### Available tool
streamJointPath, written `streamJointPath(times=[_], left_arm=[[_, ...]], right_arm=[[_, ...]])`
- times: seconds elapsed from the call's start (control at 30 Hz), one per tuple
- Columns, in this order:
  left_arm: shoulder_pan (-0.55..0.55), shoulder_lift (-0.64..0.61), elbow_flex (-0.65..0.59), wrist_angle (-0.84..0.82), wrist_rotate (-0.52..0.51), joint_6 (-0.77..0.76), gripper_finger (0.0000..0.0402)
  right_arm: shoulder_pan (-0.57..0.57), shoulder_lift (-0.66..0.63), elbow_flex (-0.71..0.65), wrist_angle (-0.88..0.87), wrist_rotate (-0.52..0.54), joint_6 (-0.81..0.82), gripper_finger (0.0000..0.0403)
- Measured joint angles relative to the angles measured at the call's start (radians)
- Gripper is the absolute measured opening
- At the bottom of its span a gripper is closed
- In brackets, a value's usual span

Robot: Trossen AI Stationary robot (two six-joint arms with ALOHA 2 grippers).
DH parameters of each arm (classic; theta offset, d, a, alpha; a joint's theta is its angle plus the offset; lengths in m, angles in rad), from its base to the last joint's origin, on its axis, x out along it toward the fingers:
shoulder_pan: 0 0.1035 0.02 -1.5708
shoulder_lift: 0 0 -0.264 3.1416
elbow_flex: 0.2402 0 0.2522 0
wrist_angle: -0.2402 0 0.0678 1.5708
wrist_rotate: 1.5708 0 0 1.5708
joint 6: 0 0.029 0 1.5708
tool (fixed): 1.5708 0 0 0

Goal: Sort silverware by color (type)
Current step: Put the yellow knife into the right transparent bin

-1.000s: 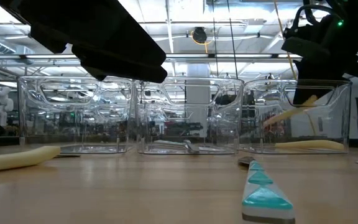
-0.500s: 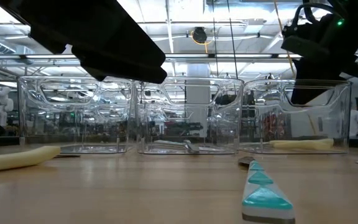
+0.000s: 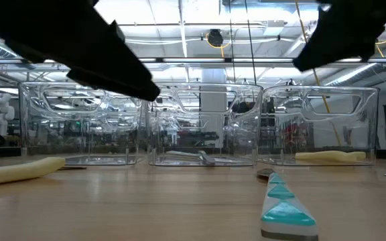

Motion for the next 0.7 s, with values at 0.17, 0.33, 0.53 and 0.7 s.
streamJointPath(times=[0.17,0.33,0.53,0.7], left_arm=[[-0.019,0.0,0.0,-0.046,0.0,-0.026,0.0161],[-0.029,0.0,0.0,-0.085,0.0,-0.076,0.0161],[-0.034,0.0,0.066,-0.257,0.0,-0.149,0.0161],[-0.061,0.0,0.184,-0.523,0.0,-0.254,0.0161]], right_arm=[[0.11,0.002,0.0,0.116,0.076,-0.112,0.0102],[0.208,0.045,0.001,0.158,0.109,-0.156,0.0102],[0.26,0.056,0.001,0.161,0.128,-0.196,0.0102],[0.274,0.056,0.001,0.198,0.129,-0.203,0.0102]])
